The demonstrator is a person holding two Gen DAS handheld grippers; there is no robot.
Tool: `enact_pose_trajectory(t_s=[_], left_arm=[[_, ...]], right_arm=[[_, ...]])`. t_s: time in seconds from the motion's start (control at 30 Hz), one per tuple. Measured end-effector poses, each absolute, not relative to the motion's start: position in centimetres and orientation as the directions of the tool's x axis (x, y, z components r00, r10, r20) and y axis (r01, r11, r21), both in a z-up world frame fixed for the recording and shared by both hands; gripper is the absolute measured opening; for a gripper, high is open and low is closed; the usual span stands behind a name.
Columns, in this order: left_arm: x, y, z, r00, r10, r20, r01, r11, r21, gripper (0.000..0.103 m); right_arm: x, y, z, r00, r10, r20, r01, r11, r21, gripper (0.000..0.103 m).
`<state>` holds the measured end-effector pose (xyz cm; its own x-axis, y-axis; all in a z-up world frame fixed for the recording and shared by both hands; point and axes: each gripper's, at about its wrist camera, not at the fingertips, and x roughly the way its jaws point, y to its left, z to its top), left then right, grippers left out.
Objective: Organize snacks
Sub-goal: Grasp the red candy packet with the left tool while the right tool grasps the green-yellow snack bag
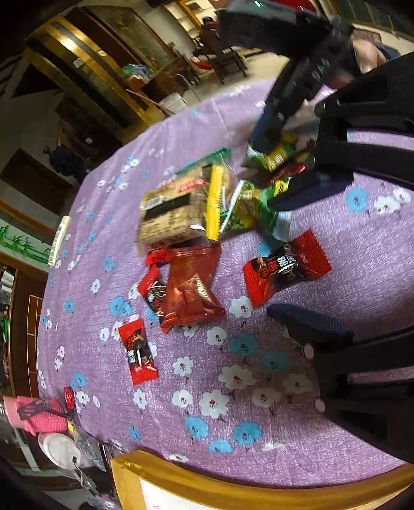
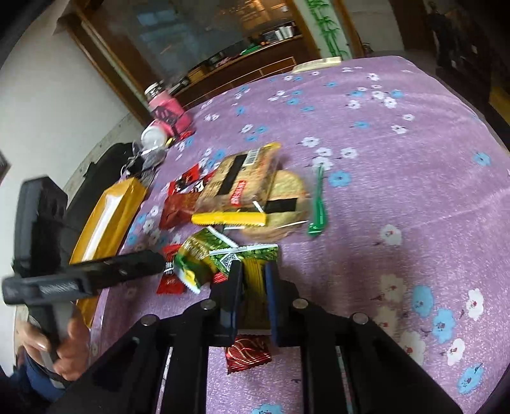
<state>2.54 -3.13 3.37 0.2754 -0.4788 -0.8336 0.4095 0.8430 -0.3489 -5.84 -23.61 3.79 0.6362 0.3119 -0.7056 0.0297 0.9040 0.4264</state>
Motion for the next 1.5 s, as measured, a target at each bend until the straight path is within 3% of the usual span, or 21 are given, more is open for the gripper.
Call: enact_pose_trajectory(t_s=[0.17, 0.23, 0.33, 0.6, 0.67, 0.7, 0.73, 0.77, 0.9, 0.97, 1.03, 1.23, 1.5], left_arm=[[1.3, -4.6, 2.4, 0.338, -0.415, -0.845, 0.481, 0.848, -0.224, 0.051], [0.8, -5.1, 2.2, 0.394, -0.375, -0.839, 0.511, 0.848, -0.139, 0.035], [0.6, -4.5, 2.1, 0.413, -0.379, -0.828, 0.528, 0.841, -0.121, 0.027], [1.0, -3.3, 1.8, 0.437, -0.382, -0.814, 0.531, 0.840, -0.110, 0.028], [1.3, -3.7, 1.7, 0.441, -0.385, -0.811, 0.538, 0.837, -0.105, 0.032], [1.4, -3.9, 1.7, 0.441, -0.390, -0.808, 0.543, 0.833, -0.106, 0.038], [1.3, -3.9, 1.7, 0.444, -0.396, -0.804, 0.545, 0.831, -0.108, 0.039], [1.2, -3.9, 1.6, 0.452, -0.394, -0.801, 0.547, 0.831, -0.100, 0.039], [1.1, -3.7, 1.6, 0.457, -0.402, -0.793, 0.546, 0.831, -0.106, 0.038], [1.1, -3.4, 1.6, 0.468, -0.394, -0.791, 0.536, 0.838, -0.100, 0.027], [1.1, -3.3, 1.6, 0.471, -0.396, -0.788, 0.537, 0.838, -0.101, 0.025], [1.0, -3.1, 1.8, 0.456, -0.432, -0.778, 0.549, 0.825, -0.136, 0.025], [0.9, -2.0, 3.3, 0.487, -0.485, -0.726, 0.533, 0.824, -0.193, 0.025]], right_arm=[[-6.0, -23.4, 4.0, 0.641, 0.298, -0.708, 0.025, 0.913, 0.407, 0.014], [-6.0, -23.1, 4.0, 0.638, 0.267, -0.722, 0.029, 0.929, 0.369, 0.014], [-5.8, -22.7, 3.8, 0.628, 0.253, -0.736, 0.024, 0.939, 0.343, 0.014], [-5.8, -21.2, 3.5, 0.608, 0.192, -0.770, -0.007, 0.972, 0.237, 0.021], [-5.8, -21.1, 3.5, 0.609, 0.185, -0.771, -0.012, 0.974, 0.224, 0.021], [-5.8, -21.0, 3.5, 0.608, 0.171, -0.776, -0.010, 0.978, 0.207, 0.025], [-5.8, -20.9, 3.4, 0.607, 0.153, -0.780, -0.004, 0.982, 0.189, 0.036], [-5.7, -20.8, 3.4, 0.607, 0.139, -0.783, 0.000, 0.985, 0.174, 0.039], [-5.5, -20.4, 2.9, 0.595, 0.148, -0.790, -0.019, 0.985, 0.171, 0.040], [-5.5, -19.8, 2.9, 0.601, 0.148, -0.786, -0.039, 0.987, 0.156, 0.041], [-5.4, -19.7, 2.7, 0.604, 0.152, -0.782, -0.038, 0.986, 0.162, 0.040], [-5.6, -19.9, 3.0, 0.625, 0.160, -0.764, -0.019, 0.982, 0.190, 0.032], [-6.2, -22.2, 4.4, 0.686, 0.188, -0.703, 0.033, 0.957, 0.288, 0.032]])
